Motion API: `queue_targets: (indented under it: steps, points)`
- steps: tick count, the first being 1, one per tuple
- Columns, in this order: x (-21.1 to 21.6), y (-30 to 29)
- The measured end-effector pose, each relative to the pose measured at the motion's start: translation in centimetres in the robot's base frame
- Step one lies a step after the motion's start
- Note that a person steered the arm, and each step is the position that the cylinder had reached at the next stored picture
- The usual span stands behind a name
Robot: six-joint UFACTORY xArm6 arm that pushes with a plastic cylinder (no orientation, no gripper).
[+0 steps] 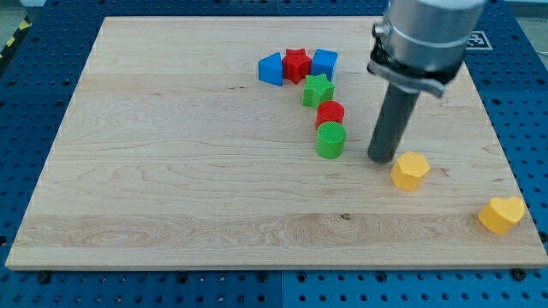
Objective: Move the yellow hexagon into the yellow heart
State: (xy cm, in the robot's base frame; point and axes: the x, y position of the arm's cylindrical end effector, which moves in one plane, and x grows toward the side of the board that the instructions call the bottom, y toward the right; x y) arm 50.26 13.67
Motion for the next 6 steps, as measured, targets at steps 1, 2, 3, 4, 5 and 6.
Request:
queue_targets:
  steps: [1,2,3,4,5,6]
  points:
    - [4.3,4.6]
    - [3.5,4.6]
    - [1.2,4.3]
    - [1.8,5.2]
    - [2.7,5.9]
    - [4.0,6.1]
